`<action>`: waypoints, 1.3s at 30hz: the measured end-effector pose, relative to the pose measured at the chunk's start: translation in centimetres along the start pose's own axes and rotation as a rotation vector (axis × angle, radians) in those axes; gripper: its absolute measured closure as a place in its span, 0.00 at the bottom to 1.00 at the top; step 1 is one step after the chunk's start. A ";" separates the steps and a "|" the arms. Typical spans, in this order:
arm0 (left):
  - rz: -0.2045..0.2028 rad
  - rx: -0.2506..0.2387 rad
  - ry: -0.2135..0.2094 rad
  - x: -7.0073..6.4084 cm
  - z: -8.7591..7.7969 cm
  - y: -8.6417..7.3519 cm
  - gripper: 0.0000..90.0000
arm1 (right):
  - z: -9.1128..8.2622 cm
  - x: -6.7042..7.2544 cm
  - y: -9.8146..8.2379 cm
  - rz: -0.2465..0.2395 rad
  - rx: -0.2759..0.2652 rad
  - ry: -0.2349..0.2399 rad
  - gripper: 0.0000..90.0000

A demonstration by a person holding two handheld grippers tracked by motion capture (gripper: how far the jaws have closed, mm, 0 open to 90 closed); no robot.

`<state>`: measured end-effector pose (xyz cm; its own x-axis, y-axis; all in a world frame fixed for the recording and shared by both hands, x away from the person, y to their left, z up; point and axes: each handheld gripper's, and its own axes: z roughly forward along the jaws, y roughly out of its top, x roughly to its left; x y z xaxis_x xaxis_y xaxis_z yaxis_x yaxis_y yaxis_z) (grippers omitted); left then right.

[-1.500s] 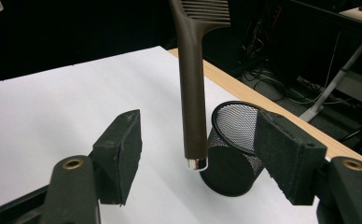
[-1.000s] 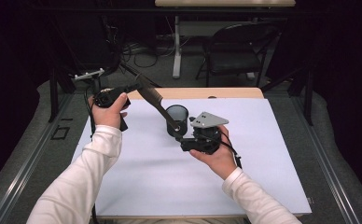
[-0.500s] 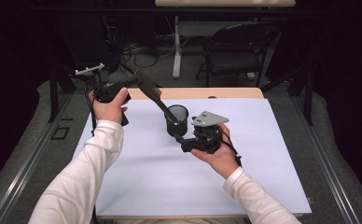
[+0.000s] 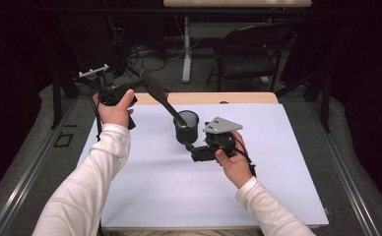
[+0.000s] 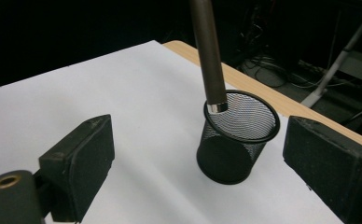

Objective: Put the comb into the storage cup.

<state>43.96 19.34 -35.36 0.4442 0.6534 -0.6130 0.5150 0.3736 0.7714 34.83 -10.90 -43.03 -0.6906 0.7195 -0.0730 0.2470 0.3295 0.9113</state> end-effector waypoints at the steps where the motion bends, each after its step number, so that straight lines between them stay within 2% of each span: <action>1: 0.000 -0.003 0.000 0.0 0.0 0.0 0.94 | 0.0 -0.1 0.0 0.009 0.001 -0.001 0.07; 4: -0.001 -0.010 0.001 0.0 0.1 0.1 0.94 | 0.2 -0.2 -0.1 0.025 0.005 0.005 0.00; 7: 0.004 -0.016 0.006 0.1 0.1 0.1 0.94 | 0.3 -0.3 -0.2 0.031 0.006 -0.018 0.00; 13: 0.007 -0.026 0.015 0.1 0.4 0.1 0.94 | 0.2 -0.3 -0.2 0.048 -0.017 -0.024 0.00; 16: 0.010 -0.035 0.018 0.1 0.5 0.2 0.94 | 0.0 -0.4 -0.1 0.057 -0.019 -0.009 0.00; 26: 0.039 -0.076 0.047 0.1 1.0 0.2 0.94 | 0.1 -0.6 -0.1 0.054 -0.014 -0.010 0.00; 31: 0.058 -0.082 0.061 0.1 1.3 0.1 0.94 | 0.2 -0.8 -0.2 0.056 -0.013 -0.013 0.00; 34: 0.051 -0.087 0.062 0.1 1.5 0.0 0.94 | 0.2 -0.7 -0.2 0.051 -0.011 -0.018 0.00; 39: 0.072 -0.091 0.078 0.0 1.8 -0.2 0.94 | 0.0 -0.7 -0.3 0.043 -0.014 -0.023 0.00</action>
<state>45.19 18.06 -35.76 0.4176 0.7284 -0.5432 0.4137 0.3798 0.8274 35.26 -11.51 -43.25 -0.6642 0.7463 -0.0429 0.2664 0.2900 0.9192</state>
